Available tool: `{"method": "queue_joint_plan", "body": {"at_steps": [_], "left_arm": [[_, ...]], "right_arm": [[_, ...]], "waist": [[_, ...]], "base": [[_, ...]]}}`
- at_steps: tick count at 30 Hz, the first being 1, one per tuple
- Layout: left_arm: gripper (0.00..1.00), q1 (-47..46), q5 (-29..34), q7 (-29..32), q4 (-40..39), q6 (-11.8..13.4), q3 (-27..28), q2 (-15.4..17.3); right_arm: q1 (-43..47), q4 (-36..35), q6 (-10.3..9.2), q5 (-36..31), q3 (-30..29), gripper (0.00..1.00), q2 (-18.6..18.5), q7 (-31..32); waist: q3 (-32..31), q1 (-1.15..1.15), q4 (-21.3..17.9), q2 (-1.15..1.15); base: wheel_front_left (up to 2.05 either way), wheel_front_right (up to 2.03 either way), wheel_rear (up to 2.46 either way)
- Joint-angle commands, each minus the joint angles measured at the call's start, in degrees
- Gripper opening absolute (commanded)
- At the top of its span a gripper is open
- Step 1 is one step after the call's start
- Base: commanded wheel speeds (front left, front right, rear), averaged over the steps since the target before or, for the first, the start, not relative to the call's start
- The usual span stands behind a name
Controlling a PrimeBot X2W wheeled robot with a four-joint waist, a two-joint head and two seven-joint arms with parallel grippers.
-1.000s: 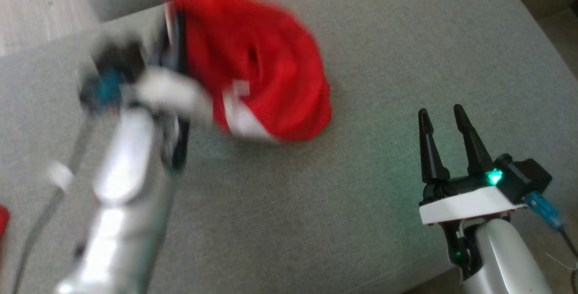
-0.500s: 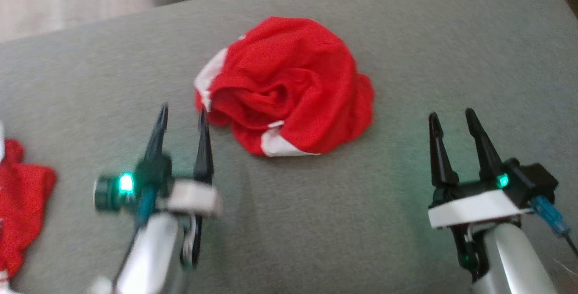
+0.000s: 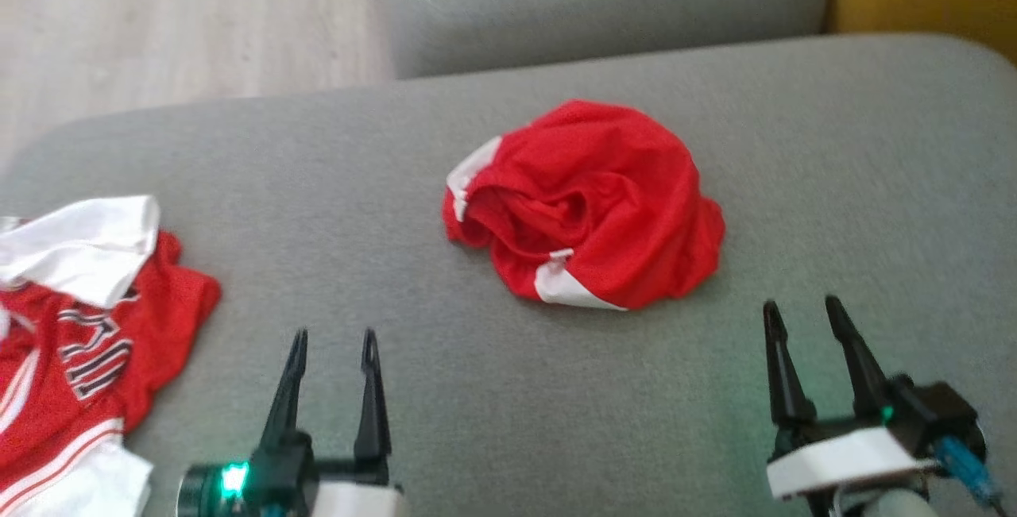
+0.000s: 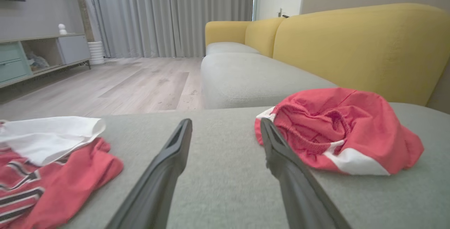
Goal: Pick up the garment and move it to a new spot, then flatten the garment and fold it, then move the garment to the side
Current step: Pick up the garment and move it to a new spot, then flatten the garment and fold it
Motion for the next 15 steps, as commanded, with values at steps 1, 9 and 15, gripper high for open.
{"method": "queue_joint_plan", "body": {"at_steps": [1,9,15], "left_arm": [[1.00,-0.87,0.82,-0.45,-1.86,0.70,1.68,-0.05],[1.00,1.26,1.24,-0.45,-1.62,2.00,2.08,-0.05],[1.00,1.92,1.52,-0.45,-1.64,1.95,2.40,-0.06]], "right_arm": [[-0.54,-2.29,-0.04,0.57,0.95,1.00,-0.19,-0.54],[1.71,-1.76,-0.04,1.06,3.01,1.00,-0.19,-0.54],[1.97,-1.07,-0.04,1.16,4.19,1.00,-0.19,-0.54]], "waist": [[-2.16,0.02,2.01,0.00],[-3.97,0.02,3.14,0.00],[-4.48,0.02,3.75,0.00]], "base": [[0.00,0.00,0.00],[0.00,0.00,0.00],[0.00,0.00,0.00]]}}
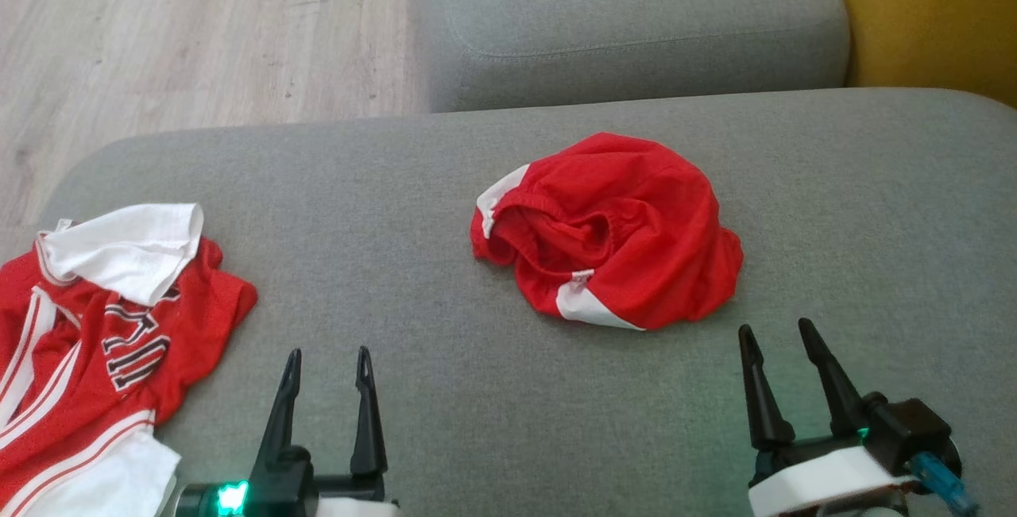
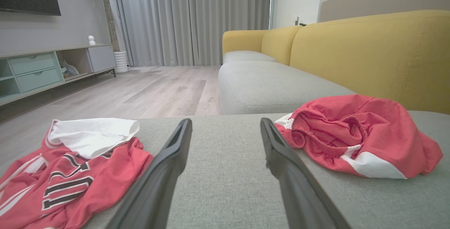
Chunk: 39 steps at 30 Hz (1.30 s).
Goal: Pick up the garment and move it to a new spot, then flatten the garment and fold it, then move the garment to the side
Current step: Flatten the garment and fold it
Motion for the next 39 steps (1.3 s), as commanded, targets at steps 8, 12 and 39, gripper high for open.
{"method": "queue_joint_plan", "body": {"at_steps": [8,12,39], "left_arm": [[1.00,-0.84,1.13,-0.46,-1.73,0.12,2.66,-0.11],[1.00,-0.85,1.15,-0.46,-1.67,0.17,2.84,-0.11],[1.00,-1.95,1.60,-0.46,-0.42,-0.32,1.94,-0.11]], "right_arm": [[-0.90,-1.23,-0.04,-0.23,2.41,1.00,-0.26,-0.54],[-1.03,-1.14,-0.04,-0.27,2.58,1.00,-0.26,-0.54],[-2.22,-0.99,-0.04,-0.16,2.95,1.00,-0.26,-0.54]], "waist": [[0.26,0.00,0.74,0.00],[0.42,0.00,0.70,0.00],[1.98,0.00,-0.13,0.00]], "base": [[0.00,0.00,0.00],[0.00,0.00,0.00],[0.00,0.00,0.00]]}}
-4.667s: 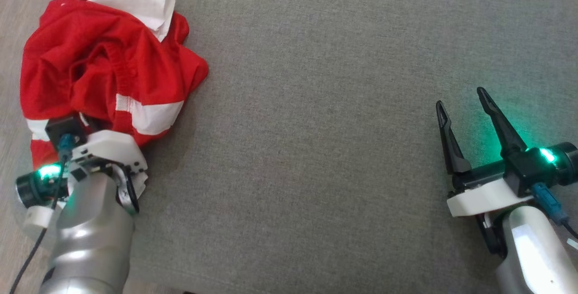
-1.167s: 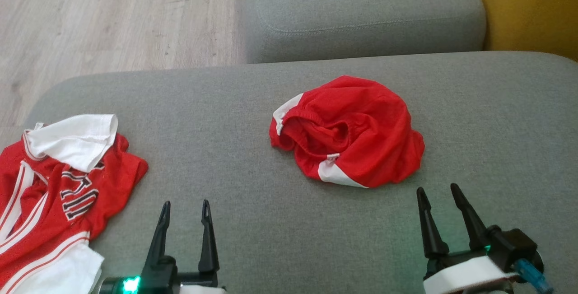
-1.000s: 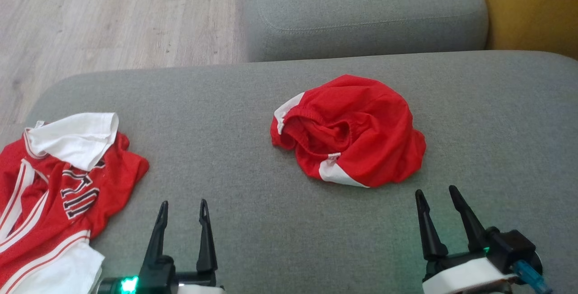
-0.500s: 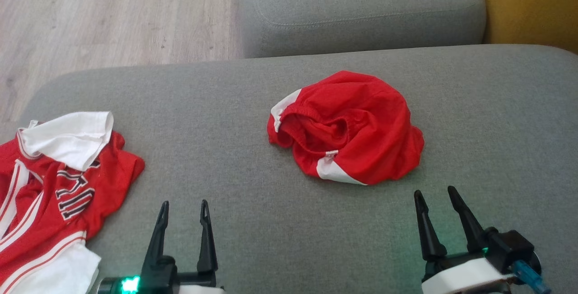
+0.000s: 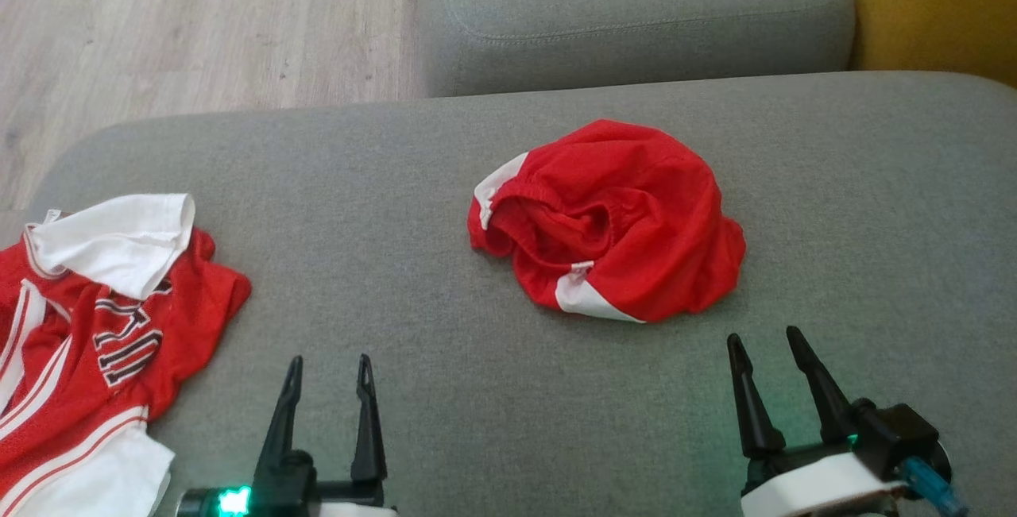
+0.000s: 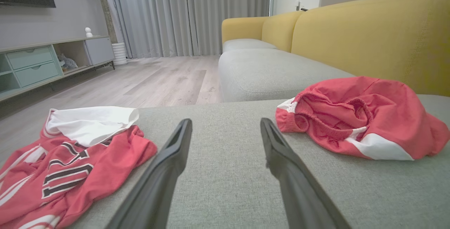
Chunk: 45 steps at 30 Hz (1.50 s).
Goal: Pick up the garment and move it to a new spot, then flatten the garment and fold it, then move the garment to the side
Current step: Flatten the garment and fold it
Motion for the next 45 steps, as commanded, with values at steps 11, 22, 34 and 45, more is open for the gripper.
{"method": "queue_joint_plan", "body": {"at_steps": [11,22,34,45], "left_arm": [[1.00,-14.95,1.04,-0.46,9.59,-5.95,-4.05,-0.12],[1.00,-34.25,5.87,-0.46,25.82,-12.16,-12.43,-0.12],[1.00,-45.33,10.60,-0.46,41.46,-13.07,-18.16,0.34],[0.00,-47.20,9.60,-0.45,44.89,-15.20,-22.51,-0.03]], "right_arm": [[-5.81,-2.19,-0.04,-1.30,2.11,1.00,-0.26,-0.54],[-10.23,-2.42,-0.04,-0.81,2.84,1.00,-0.26,-0.54],[-11.59,-2.80,-0.04,0.57,2.69,1.00,-0.26,-0.54],[-10.69,-2.51,-0.04,0.91,2.30,1.00,-0.26,-0.54]], "waist": [[6.23,0.00,-2.57,0.00],[13.13,0.00,-8.15,0.00],[15.36,0.00,-14.03,0.00],[13.38,0.00,-15.35,0.00]], "base": [[0.00,0.00,0.00],[0.00,0.00,0.00],[0.00,0.00,0.00],[0.00,0.00,0.00]]}}
